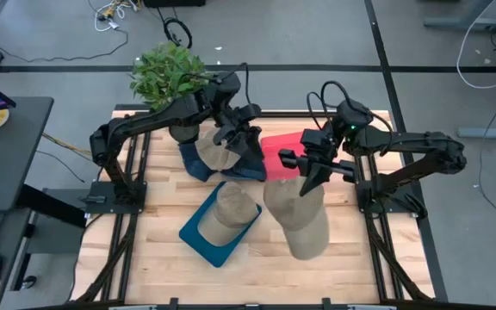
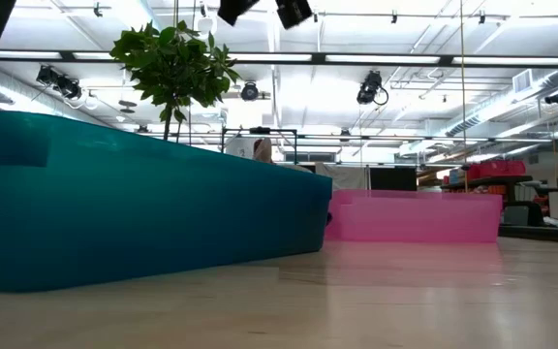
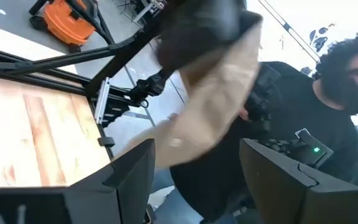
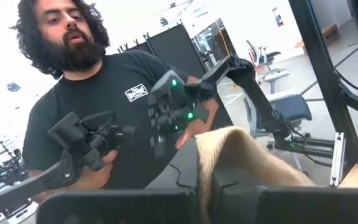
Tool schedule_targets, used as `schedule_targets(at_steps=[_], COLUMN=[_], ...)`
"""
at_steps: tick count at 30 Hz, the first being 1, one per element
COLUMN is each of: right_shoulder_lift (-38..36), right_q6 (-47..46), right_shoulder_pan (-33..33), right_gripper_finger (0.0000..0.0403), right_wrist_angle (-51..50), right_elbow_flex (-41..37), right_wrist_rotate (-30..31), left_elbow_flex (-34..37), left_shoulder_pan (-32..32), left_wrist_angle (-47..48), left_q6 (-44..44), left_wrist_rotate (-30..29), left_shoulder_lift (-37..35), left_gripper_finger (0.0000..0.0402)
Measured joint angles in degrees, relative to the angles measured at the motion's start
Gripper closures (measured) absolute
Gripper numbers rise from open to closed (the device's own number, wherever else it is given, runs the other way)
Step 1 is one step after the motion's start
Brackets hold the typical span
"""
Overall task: Pick & Place hat
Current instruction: Put the left brown cap into the blue bin
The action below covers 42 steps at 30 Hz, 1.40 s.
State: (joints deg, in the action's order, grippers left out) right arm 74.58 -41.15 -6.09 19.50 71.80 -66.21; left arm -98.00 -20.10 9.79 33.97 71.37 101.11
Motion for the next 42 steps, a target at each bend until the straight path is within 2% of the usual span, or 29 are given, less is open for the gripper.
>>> schedule_targets(at_steps=[7, 14, 23, 30, 36, 42], right_shoulder_lift=[3.43, 4.39, 4.38, 4.38, 4.35, 4.34], right_q6=[3.53, 4.95, 5.65, 1.27, 0.65, 1.11], right_shoulder_pan=[-0.07, -0.08, -0.9, -0.13, 2.01, 1.61], right_gripper_finger=[0.0403, 0.0403, 0.0403, 0.0403, 0.0403, 0.0403], right_wrist_angle=[-8.49, -17.14, -17.51, -17.46, -17.39, -17.37], right_elbow_flex=[7.4, 7.97, 7.97, 7.97, 7.97, 7.97], right_wrist_rotate=[-2.33, -4.54, -4.18, -5.03, -4.7, -3.74], left_elbow_flex=[0.0, 0.0, 0.0, 0.0, 0.0, 0.0], left_shoulder_pan=[2.13, 3.82, 6.32, 5.16, 3.26, 4.84], left_wrist_angle=[-7.78, -13.94, -13.88, -13.9, -13.83, -13.89], left_q6=[4.56, 9.89, 9.91, 6.97, 6.32, 6.95], left_wrist_rotate=[3.33, 9.46, 9.2, 8.57, 5.06, 5.21], left_shoulder_lift=[3.1, 3.4, 3.42, 3.42, 3.42, 4.26], left_gripper_finger=[0.0163, 0.0163, 0.0163, 0.0163, 0.0163, 0.0163])
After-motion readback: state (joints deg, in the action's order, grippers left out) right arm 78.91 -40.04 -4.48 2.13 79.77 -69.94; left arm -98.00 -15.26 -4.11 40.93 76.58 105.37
